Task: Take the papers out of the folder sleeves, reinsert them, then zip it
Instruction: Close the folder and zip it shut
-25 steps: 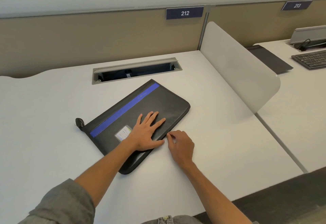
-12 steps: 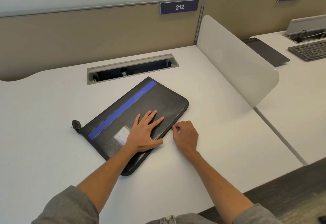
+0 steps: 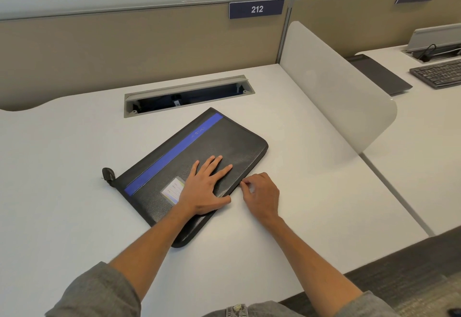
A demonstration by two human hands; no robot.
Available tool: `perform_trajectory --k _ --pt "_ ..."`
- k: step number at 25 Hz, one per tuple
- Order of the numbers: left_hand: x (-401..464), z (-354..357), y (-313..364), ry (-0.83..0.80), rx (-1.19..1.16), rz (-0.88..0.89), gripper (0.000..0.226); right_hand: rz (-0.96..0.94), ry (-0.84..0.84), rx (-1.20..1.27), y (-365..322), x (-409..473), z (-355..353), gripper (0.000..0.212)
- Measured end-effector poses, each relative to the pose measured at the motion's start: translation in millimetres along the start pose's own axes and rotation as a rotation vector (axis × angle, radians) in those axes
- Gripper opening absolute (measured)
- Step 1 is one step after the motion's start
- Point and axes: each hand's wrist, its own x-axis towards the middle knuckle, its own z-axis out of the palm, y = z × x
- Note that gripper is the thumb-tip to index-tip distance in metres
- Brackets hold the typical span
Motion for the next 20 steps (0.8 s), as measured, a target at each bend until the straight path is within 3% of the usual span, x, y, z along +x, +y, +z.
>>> perform_trajectory --k 12,20 --pt "-0.3 1.5 1.2 0.009 0.000 -0.001 0.085 -0.008 -0.051 0.058 1.0 -2.2 -2.7 0.007" --pt "1.2 1.9 -1.5 -0.023 -0.001 0.016 0.088 0.267 -0.089 -0.018 -5.5 8.0 0.3 0.006"
